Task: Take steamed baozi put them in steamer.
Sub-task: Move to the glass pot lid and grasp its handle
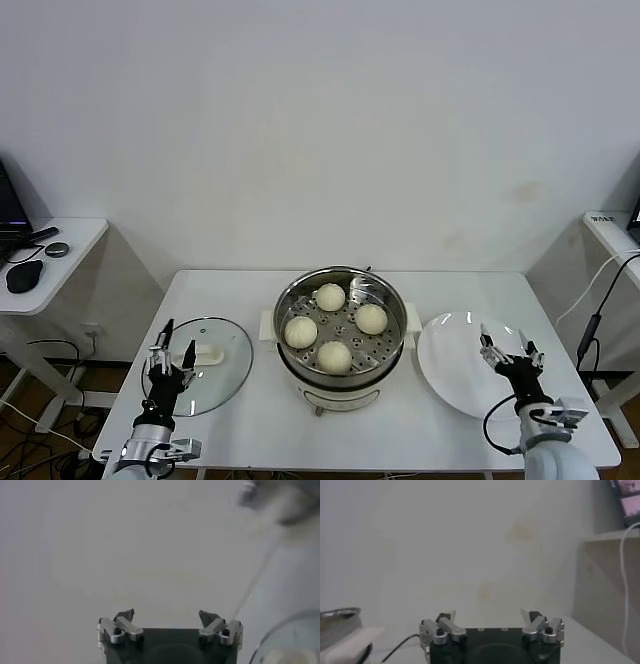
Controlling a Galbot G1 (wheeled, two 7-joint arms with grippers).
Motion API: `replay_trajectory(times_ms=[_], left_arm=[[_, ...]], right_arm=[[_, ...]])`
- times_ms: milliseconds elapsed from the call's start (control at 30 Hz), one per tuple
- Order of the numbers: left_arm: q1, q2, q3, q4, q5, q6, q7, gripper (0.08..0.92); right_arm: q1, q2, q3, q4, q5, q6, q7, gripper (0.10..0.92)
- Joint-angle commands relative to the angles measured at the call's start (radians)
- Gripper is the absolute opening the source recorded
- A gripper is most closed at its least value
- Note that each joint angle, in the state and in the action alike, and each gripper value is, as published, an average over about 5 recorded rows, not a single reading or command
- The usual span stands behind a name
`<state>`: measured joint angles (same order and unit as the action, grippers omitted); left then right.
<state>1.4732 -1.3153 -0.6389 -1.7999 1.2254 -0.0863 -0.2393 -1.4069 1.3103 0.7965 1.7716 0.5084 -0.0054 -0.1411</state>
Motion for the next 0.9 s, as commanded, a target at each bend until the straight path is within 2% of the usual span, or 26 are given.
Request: replay_trajectory(times_ms=[33,200,300,400,700,900], left_arm=[[-0.014,0.107,0.022,0.182,0.278,0.042,-0.048,0.823],[-0.027,0.074,0.044,0.176,0.173,0.129,-0.01,0.823],[-0.024,0.073,0.057,0.154,0.105,0.146,0.045,0.823],[-0.035,0.068,0.069,0.16,0.084,0.159,0.064,0.823],[-0.111,0.024,0.082,0.25,0.091,0.16,-0.001,0.823],[-0.159,0.036,0.094,0.297,0.112,0.153,-0.028,0.823]], right_arm=[[-0.054,0.05,0.018,0.019,-0.017,0.013,0.007,0.823],[-0.046,0.062,0.006,0.004,-0.028,0.016,0.007,0.823],[-0.043,0.062,0.005,-0.001,-0.034,0.017,0.008,0.823],[-0.04,0.064,0.005,-0.007,-0.039,0.018,0.01,0.823],[-0.028,0.07,0.004,-0.021,-0.041,0.015,0.011,0.823],[-0.026,0.071,0.006,-0.018,-0.04,0.014,0.012,0.823]])
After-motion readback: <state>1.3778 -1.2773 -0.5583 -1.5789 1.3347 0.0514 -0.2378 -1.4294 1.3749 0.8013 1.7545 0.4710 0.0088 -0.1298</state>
